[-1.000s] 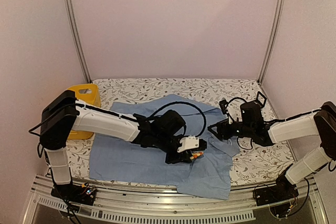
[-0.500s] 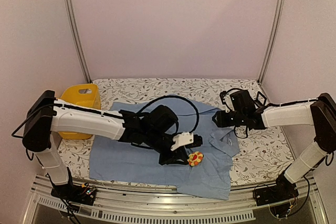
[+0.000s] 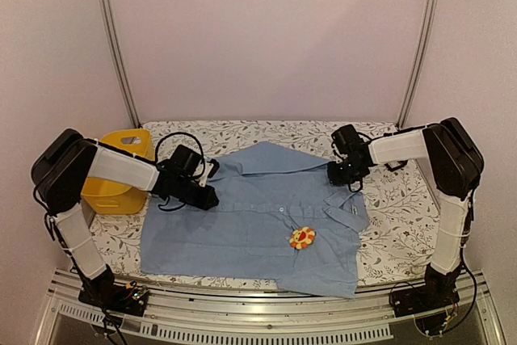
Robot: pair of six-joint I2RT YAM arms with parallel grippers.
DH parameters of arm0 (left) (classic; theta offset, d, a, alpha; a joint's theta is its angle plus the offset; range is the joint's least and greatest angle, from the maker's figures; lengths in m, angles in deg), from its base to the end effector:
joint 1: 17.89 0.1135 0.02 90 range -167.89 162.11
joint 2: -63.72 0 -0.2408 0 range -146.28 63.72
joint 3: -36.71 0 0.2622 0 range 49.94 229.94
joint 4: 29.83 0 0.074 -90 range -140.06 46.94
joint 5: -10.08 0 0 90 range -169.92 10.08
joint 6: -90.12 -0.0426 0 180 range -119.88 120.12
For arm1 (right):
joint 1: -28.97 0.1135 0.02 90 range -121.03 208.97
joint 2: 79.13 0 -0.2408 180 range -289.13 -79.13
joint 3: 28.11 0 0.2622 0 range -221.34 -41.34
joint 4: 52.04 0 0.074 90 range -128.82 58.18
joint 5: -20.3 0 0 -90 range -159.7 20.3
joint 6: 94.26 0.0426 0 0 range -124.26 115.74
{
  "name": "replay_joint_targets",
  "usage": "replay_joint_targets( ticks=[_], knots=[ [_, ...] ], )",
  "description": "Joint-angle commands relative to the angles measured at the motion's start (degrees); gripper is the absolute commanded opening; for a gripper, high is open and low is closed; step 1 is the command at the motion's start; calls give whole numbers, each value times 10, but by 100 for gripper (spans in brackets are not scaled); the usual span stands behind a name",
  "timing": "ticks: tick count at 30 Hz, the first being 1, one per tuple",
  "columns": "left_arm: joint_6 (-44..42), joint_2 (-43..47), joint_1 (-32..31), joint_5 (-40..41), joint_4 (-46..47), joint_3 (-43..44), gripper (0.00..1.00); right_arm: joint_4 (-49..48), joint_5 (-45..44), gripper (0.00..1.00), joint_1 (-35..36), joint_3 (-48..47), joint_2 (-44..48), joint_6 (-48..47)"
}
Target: Pin the brooch onto the clothing
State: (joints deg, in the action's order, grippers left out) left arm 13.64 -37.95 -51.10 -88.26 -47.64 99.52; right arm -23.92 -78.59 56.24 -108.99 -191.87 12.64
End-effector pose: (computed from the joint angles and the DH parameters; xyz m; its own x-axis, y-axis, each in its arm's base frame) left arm 0.2783 -0.1896 0.0878 -0.8220 0.2616 -0.5059 0.4283 0.8694 -0.2463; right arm 0.3531 0.1746 0.0967 -0.8480 -0.1140 -0.5176 -0.1436 0.9895 0.0174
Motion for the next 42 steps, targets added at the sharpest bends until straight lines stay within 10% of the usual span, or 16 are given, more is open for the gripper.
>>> replay_joint_targets(
  ticks=[1, 20, 27, 34, 42],
  knots=[
    [18, -54, 42, 22, 34, 17, 17, 118, -21, 23, -41, -83, -94, -15],
    [-17, -79, 110, -9, 101, 110, 24, 233, -23, 28, -95, -432, -218, -137],
    [46, 26, 92, 31, 55, 32, 24, 211, -114, 30, -11, -235, -11, -105],
    [125, 164, 51, 26, 25, -108, 24, 238, -95, 0, 86, 10, 165, 52],
    [225, 177, 36, 11, 34, -207, 24, 187, 7, 0, 105, 193, 181, 178]
  ],
)
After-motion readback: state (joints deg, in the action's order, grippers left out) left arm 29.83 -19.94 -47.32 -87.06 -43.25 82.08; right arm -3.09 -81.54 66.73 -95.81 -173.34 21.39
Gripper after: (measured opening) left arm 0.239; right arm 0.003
